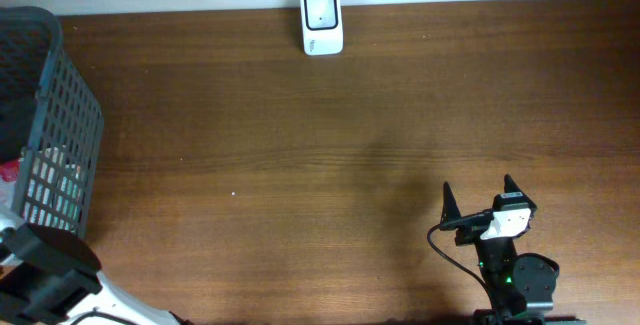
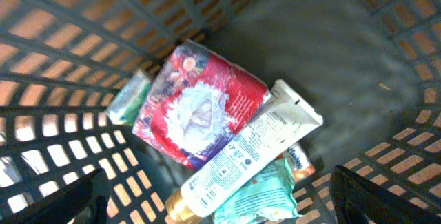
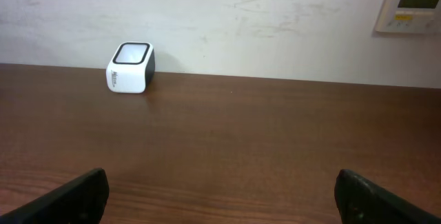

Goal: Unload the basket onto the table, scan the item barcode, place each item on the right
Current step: 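Move the left gripper over the grey basket and reach inside, then grasp the red-purple tissue pack in the basket with the left gripper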

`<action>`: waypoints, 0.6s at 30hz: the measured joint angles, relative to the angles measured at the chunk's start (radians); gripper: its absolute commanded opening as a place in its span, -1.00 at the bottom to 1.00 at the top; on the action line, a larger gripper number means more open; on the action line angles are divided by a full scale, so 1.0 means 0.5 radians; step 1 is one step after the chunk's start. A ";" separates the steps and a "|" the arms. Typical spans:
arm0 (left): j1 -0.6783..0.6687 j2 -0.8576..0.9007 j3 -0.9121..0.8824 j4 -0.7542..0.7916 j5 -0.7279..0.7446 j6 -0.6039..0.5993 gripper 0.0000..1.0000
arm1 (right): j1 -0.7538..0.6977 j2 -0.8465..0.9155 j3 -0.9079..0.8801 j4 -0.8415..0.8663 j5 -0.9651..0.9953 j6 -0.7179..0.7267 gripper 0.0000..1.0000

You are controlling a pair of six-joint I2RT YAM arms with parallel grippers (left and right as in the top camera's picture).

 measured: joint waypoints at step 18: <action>0.042 0.770 0.002 0.136 0.011 0.058 0.32 | 0.000 0.000 0.000 0.000 0.001 0.002 0.97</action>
